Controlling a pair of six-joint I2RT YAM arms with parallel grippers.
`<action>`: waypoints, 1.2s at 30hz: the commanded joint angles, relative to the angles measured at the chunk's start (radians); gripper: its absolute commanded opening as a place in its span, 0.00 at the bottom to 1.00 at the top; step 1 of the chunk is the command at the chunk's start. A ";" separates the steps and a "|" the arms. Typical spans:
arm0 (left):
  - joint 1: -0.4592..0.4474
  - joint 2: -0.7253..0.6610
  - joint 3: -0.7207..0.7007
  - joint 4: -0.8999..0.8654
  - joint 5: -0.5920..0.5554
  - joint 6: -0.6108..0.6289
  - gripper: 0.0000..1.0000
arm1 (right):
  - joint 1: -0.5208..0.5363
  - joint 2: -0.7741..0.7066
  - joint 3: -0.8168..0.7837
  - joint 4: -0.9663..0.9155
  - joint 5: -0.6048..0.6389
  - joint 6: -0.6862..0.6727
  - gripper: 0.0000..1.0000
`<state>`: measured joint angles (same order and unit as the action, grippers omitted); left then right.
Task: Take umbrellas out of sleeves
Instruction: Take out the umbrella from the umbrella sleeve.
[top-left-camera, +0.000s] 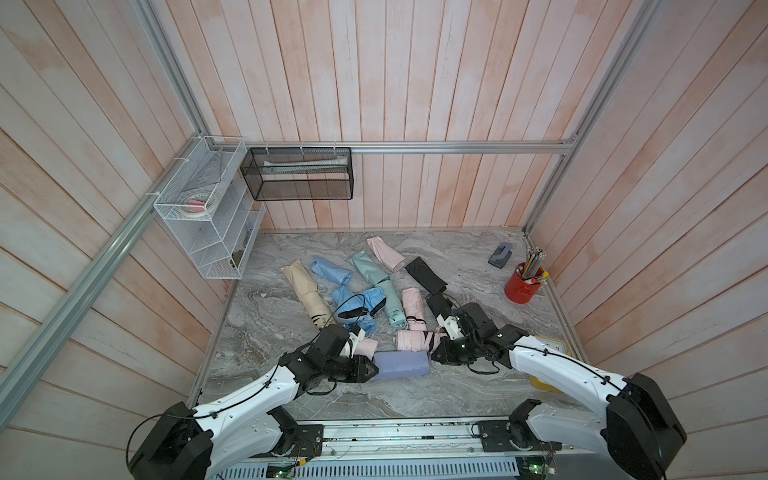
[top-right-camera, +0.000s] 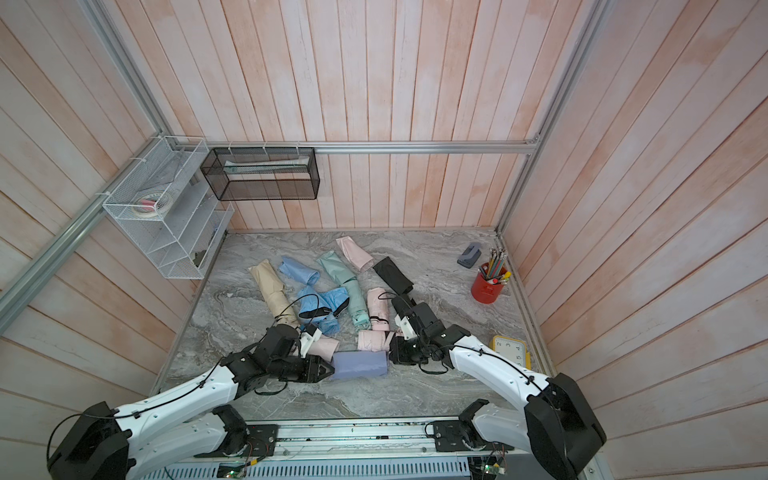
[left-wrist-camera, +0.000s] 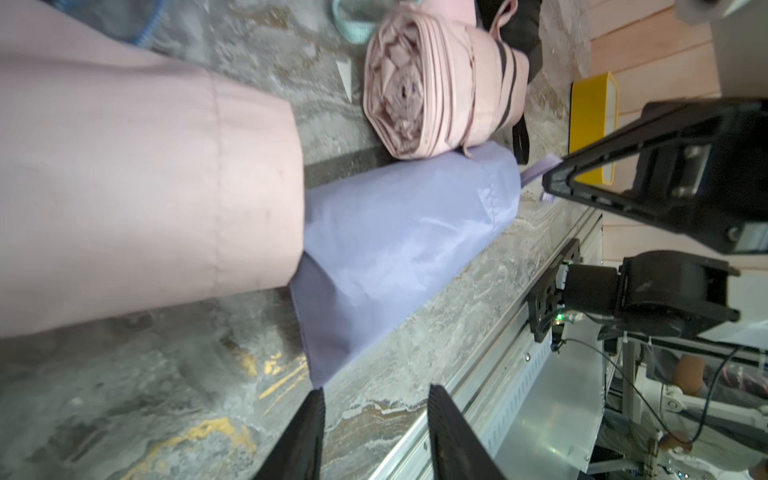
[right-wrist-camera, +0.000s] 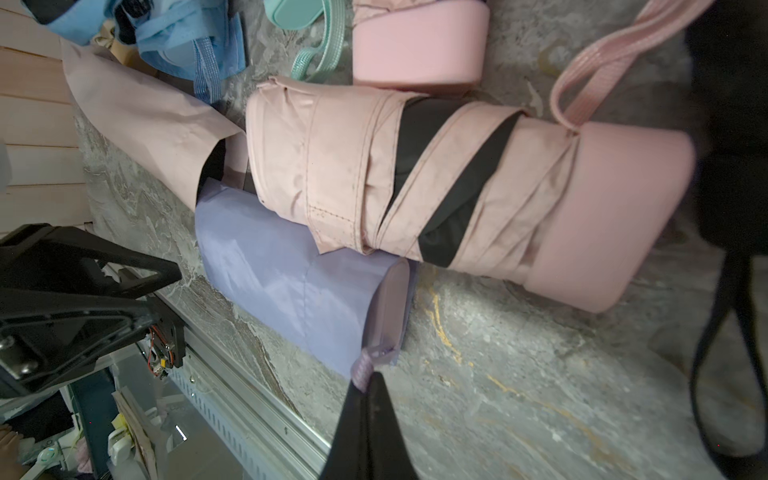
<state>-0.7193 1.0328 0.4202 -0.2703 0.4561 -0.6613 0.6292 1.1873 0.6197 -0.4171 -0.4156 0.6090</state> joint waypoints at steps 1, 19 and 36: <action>-0.047 0.021 -0.006 -0.045 -0.035 -0.018 0.43 | -0.006 -0.007 -0.025 0.040 -0.031 -0.006 0.00; -0.086 0.154 0.021 -0.028 -0.175 0.054 0.43 | -0.006 -0.025 -0.052 0.060 -0.041 0.000 0.00; -0.096 0.241 0.050 0.001 -0.154 0.134 0.30 | -0.006 -0.022 -0.045 0.058 -0.039 0.003 0.00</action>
<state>-0.8074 1.2465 0.4492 -0.2470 0.3153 -0.5625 0.6273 1.1706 0.5697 -0.3668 -0.4469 0.6125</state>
